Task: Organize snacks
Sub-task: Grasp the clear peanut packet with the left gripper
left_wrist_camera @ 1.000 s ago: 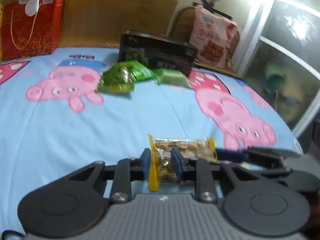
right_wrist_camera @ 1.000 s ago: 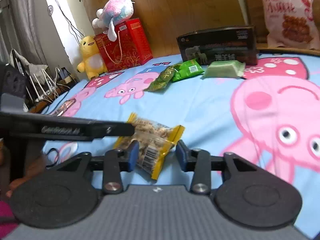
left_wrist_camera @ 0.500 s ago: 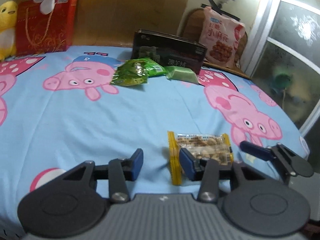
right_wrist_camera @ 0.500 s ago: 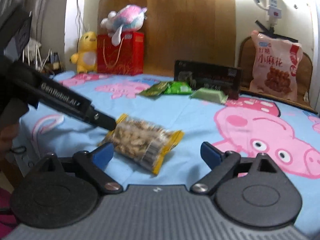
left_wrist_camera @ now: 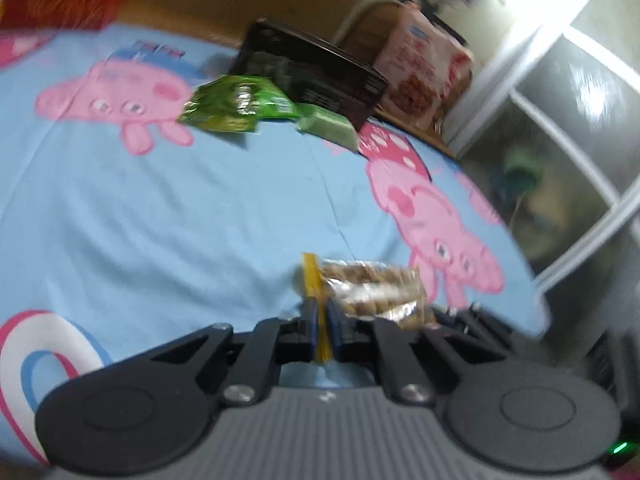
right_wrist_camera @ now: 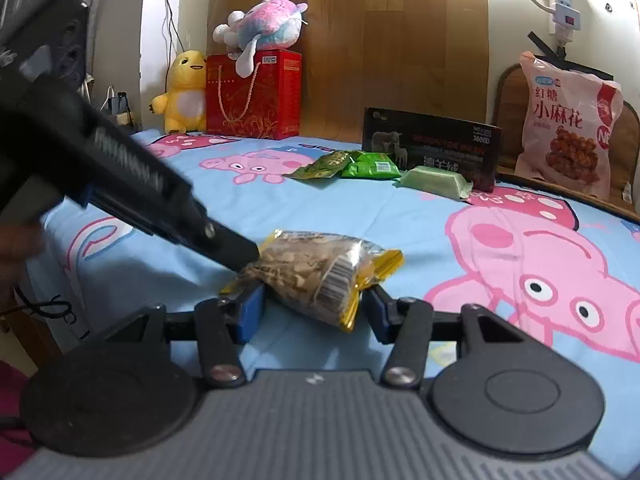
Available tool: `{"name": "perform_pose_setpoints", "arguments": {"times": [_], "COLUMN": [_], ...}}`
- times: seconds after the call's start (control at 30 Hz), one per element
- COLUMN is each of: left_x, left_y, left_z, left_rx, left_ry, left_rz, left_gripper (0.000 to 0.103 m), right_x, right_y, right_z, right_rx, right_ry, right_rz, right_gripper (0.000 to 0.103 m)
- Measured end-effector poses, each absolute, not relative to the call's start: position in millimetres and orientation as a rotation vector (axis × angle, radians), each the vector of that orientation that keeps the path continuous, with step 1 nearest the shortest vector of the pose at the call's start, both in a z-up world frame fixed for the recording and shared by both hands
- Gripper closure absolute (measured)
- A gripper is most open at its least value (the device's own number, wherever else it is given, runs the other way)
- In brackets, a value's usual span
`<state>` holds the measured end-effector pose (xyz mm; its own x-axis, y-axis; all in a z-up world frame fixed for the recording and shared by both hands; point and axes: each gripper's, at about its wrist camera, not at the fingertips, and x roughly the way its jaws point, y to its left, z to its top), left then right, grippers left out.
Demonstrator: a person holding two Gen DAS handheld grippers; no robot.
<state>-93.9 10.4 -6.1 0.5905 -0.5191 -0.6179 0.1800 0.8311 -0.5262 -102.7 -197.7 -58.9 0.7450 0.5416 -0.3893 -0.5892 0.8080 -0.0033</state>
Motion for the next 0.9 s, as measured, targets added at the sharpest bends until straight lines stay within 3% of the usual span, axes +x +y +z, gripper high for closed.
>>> {"name": "perform_pose_setpoints", "arguments": {"times": [0.03,0.1,0.4,0.43,0.5,0.53,0.63,0.9], "left_x": [-91.5,-89.1,-86.2,-86.7,-87.1,-87.5,-86.0,-45.7], "left_y": [16.8,22.3,-9.8,-13.8,-17.6,-19.6,-26.2,-21.7], "left_z": [-6.8,-6.4,-1.1,0.1,-0.1,-0.9,-1.6,23.7], "left_rx": [-0.475,-0.515,-0.359,-0.333,-0.322,-0.323,-0.298,-0.308], "left_ry": [0.851,0.853,0.880,0.880,0.883,0.884,0.888,0.831], "left_rz": [-0.427,-0.437,-0.480,-0.478,-0.487,-0.491,-0.499,-0.481], "left_gripper": [0.066,0.050,0.051,0.053,0.055,0.056,0.067,0.072], "right_x": [-102.7,-103.1,-115.1,-114.2,-111.4,-110.7,-106.6,-62.3], "right_y": [-198.5,-200.2,-213.7,-213.7,-212.2,-211.4,-208.1,-205.3], "right_z": [-58.8,-59.2,-59.4,-59.6,-60.9,-60.6,-58.7,-33.6], "right_rx": [-0.131,-0.135,-0.151,-0.153,-0.149,-0.145,-0.155,-0.140], "right_ry": [0.385,0.386,0.349,0.353,0.372,0.372,0.370,0.345], "right_rz": [0.621,0.590,0.545,0.551,0.585,0.598,0.619,0.608], "right_gripper": [0.044,0.026,0.027,0.029,0.047,0.050,0.066,0.069]}}
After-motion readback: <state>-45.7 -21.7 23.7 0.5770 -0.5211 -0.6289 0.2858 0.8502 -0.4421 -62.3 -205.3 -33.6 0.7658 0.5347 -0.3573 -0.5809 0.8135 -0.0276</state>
